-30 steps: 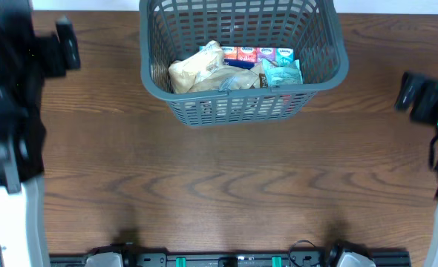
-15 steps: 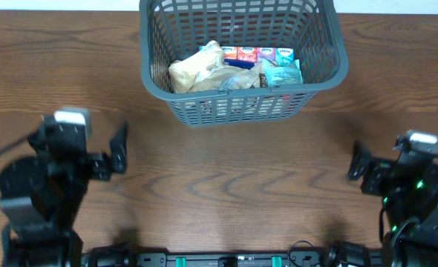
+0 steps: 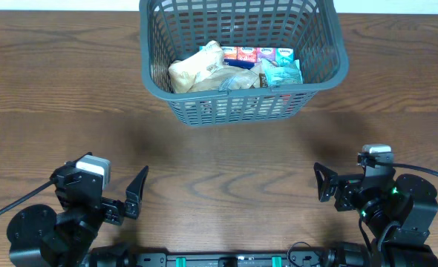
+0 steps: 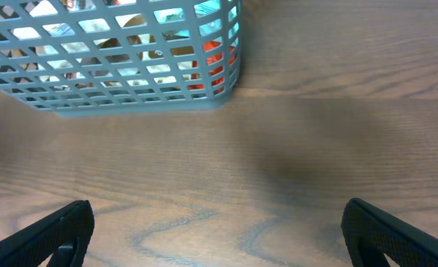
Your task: Pack container
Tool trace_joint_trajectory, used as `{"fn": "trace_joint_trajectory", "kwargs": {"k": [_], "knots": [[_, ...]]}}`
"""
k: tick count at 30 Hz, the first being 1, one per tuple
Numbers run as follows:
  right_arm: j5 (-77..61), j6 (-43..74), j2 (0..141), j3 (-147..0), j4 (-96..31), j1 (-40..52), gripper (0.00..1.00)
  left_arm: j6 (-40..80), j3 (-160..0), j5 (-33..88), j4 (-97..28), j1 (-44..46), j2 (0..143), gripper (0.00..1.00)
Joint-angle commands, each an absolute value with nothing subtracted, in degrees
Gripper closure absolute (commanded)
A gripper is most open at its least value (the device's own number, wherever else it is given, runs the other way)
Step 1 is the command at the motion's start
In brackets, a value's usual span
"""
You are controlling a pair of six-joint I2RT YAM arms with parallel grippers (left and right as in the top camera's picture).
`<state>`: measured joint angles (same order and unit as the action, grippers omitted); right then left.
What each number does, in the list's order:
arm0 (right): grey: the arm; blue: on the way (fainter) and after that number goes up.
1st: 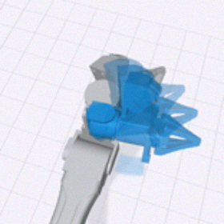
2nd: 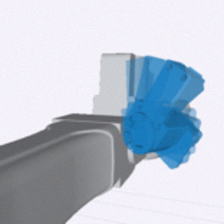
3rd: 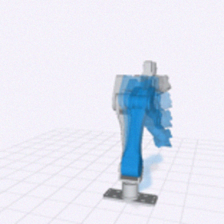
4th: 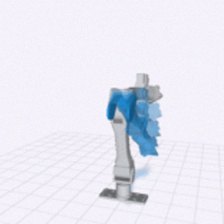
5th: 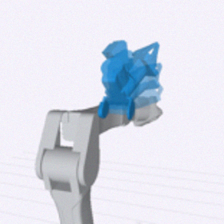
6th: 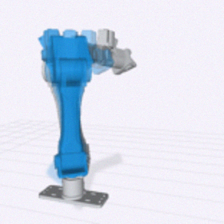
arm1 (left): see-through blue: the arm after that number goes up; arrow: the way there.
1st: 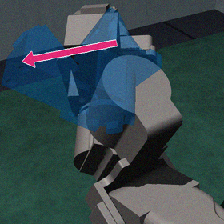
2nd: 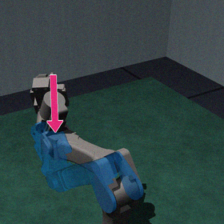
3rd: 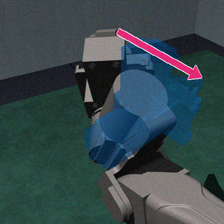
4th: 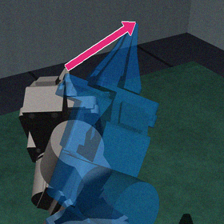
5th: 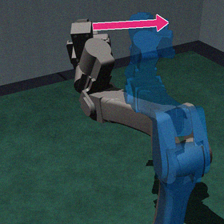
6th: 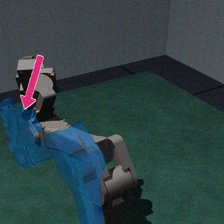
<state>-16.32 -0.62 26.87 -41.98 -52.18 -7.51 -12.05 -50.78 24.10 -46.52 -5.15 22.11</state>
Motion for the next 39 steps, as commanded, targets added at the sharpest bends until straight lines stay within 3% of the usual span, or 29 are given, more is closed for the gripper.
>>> {"fn": "trace_joint_trajectory", "kwargs": {"k": [1, 39], "knots": [[-16.71, -0.91, 26.52, -41.45, -51.57, -6.68, 0.01, -12.8, -50.46, 25.71, -46.65, -5.34, 21.96, 0.01], [-12.4, -2.52, 26.52, -41.45, -52.69, -6.72, 0.01, -12.8, -50.46, 25.71, -46.7, -5.34, 21.96, 0.01]]}}
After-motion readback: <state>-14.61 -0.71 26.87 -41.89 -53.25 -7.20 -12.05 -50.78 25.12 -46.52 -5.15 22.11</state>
